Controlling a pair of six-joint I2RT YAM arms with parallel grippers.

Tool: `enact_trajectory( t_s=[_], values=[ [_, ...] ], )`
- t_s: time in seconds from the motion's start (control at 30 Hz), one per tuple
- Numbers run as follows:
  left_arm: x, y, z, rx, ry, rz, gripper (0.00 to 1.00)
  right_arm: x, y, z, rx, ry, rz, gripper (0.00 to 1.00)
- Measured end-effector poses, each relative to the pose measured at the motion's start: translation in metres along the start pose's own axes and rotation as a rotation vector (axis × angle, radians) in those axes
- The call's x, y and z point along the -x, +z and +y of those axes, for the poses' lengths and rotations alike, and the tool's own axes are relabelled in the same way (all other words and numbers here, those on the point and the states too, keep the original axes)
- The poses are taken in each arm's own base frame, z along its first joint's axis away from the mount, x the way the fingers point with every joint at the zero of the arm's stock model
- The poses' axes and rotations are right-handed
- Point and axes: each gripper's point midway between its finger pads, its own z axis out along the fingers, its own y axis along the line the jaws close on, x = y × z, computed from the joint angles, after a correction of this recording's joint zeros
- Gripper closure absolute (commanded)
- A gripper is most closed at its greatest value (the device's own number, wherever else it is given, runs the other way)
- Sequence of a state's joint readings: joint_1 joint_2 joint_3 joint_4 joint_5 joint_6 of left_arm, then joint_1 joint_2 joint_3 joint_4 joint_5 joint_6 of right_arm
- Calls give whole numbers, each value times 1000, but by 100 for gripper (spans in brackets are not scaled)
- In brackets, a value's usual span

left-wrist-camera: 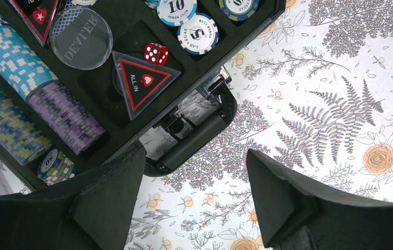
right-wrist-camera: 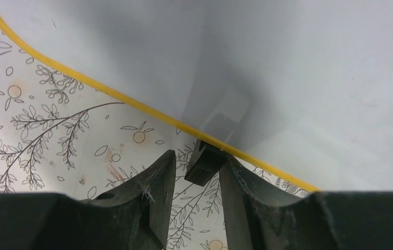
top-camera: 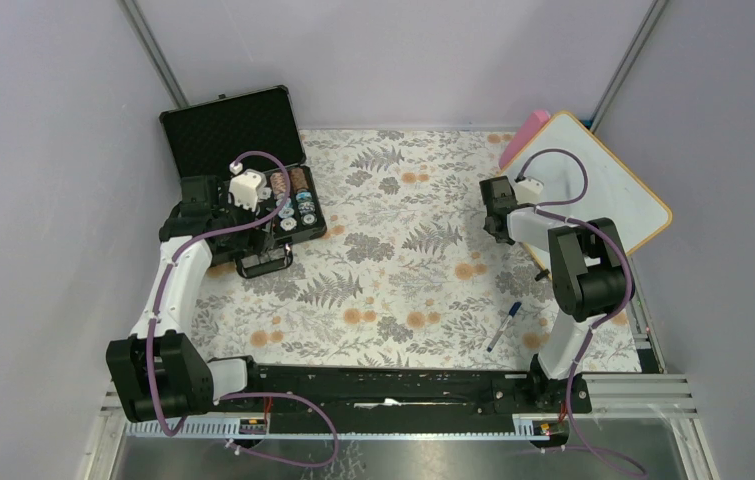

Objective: Write a sentence on the whiteboard
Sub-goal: Move the whiteboard stand to the center of the board.

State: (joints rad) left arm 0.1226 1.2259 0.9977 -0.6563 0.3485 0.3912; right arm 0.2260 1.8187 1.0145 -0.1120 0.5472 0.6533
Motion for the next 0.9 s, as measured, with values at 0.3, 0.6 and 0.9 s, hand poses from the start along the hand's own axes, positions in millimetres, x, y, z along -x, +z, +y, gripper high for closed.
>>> enact_trajectory(
  t_s=[0.3,0.6,0.9],
  values=[
    [1,0,-2,-8,0,-3,20,9,2,-1,-9,-5,-38,62],
    [1,0,-2,-9,1,-3,20,12,6,-3,-23,0,-43,92],
    [1,0,-2,-11,-3,-4,17,12,7,-2,-10,-33,-30,100]
  ],
)
